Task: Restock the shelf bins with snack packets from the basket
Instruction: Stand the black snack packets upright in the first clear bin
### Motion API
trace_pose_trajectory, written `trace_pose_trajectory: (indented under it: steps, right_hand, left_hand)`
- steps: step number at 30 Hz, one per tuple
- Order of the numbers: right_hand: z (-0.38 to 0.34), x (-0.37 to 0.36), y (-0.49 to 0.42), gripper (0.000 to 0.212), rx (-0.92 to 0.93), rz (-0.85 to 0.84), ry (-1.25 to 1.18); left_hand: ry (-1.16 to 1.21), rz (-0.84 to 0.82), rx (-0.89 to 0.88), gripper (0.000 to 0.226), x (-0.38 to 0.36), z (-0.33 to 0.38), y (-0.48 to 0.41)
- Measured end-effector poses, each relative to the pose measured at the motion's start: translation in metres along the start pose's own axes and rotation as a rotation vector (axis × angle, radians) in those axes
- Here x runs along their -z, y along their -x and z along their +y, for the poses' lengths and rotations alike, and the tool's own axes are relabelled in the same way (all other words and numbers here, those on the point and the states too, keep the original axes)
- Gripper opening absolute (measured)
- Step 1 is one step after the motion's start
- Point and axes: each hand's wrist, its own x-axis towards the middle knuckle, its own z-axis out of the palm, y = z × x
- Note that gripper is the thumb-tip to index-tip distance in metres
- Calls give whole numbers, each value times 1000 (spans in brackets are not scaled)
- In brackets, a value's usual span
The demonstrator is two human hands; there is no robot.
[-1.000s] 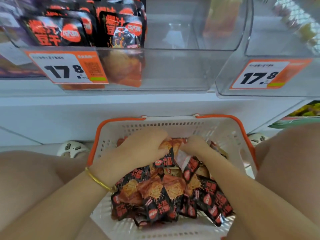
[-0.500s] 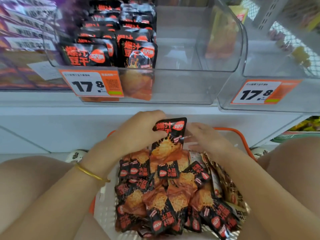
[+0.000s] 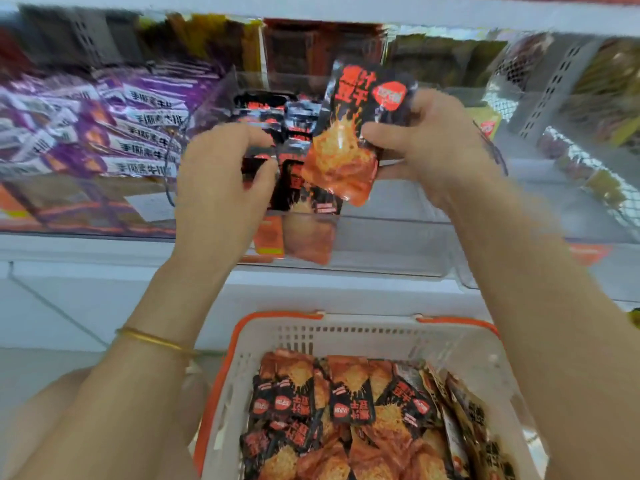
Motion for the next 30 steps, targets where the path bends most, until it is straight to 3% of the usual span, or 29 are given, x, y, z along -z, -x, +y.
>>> trace_pose_trajectory:
  steps: [4,6,8,12,17,20,23,27,30]
  right_hand:
    - [25,-22,-16,21,-108,-120,414]
    - [37,-28,-19,27,-154,-183,698]
    - [39,-32,-19,21,-158,-205,809]
    - [39,-36,-21,21,-228,-241,659]
    - [44,-45,-31,32,-42,-126,866]
    - [44,-49,-29,37,-46,-169,1000]
    - [42,-45,-30,37,-77,-166,912]
    - [25,-30,-8,44,-42,-40,754]
    - [6,-5,40,32,149,107,617]
  left_hand:
    - [-225,-95,-55,19,-13,-10,7]
    - [-247,-86,-45,17,-15,-10,12]
    - [-233,-64,-50,18,-16,-11,13]
    - [-208,-48,-52,18,-17,-10,13]
    - [-225,-63,-64,19,-17,-12,12]
    - [-238,-83,-63,20,-16,-13,13]
    - [-215,-79,-84,21,-12,-10,14]
    - [-192,49,-147,19,0,17,32]
    - [-71,-119,-240,20,-8,40,61]
